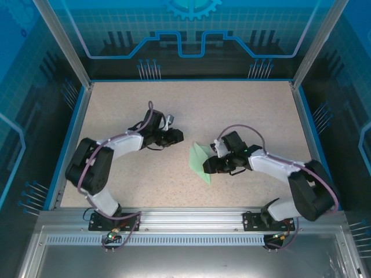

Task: Fold a paper plane with a square sheet of paper (fold left side to right side)
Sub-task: Fourth fold the wing at the center of the table, then turn over the paper at the center of the table.

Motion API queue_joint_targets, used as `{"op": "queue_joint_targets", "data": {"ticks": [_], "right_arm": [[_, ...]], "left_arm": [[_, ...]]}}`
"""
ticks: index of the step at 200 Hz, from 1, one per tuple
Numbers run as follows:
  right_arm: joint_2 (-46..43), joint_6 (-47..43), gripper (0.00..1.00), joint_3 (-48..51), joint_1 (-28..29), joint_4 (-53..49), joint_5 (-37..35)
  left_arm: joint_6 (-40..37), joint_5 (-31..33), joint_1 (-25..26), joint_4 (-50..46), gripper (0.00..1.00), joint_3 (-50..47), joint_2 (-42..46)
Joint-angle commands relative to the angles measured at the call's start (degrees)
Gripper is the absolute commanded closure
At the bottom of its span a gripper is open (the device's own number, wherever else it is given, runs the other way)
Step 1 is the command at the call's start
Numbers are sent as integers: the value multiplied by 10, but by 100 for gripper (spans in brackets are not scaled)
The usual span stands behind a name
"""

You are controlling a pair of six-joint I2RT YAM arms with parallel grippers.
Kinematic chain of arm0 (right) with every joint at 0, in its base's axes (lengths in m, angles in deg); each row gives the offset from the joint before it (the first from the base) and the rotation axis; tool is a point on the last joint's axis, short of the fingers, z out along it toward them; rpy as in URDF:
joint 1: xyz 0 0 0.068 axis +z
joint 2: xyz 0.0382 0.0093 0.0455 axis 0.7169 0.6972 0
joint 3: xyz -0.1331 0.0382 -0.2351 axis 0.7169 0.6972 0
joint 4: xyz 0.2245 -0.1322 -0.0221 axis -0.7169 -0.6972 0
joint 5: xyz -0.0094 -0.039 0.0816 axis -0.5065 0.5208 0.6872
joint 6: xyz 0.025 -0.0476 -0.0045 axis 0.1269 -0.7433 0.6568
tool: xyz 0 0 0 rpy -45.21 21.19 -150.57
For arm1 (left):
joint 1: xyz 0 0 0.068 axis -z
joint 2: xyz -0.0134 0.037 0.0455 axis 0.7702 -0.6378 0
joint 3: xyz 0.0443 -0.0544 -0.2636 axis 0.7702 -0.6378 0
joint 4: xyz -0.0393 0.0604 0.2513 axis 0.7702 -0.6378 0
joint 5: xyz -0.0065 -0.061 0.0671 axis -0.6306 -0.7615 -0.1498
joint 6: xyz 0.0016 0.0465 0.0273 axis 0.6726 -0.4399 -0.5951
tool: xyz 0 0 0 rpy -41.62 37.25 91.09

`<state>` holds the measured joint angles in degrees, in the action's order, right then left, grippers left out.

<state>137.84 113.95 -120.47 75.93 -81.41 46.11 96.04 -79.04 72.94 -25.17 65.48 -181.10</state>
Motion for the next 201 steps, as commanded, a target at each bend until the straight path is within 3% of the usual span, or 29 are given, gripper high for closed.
{"op": "queue_joint_targets", "data": {"ticks": [1,29,77,201], "right_arm": [[-50,3,33,5,-10,-23,-81],[-109,13,26,28,-22,-28,-98],[-169,18,24,59,-45,-43,-97],[-219,-1,21,91,-114,-67,-35]], "left_arm": [[54,-25,39,45,62,-34,7],[68,-21,77,60,60,-30,-14],[75,-20,103,54,61,15,-85],[77,-29,122,29,61,113,-187]]}}
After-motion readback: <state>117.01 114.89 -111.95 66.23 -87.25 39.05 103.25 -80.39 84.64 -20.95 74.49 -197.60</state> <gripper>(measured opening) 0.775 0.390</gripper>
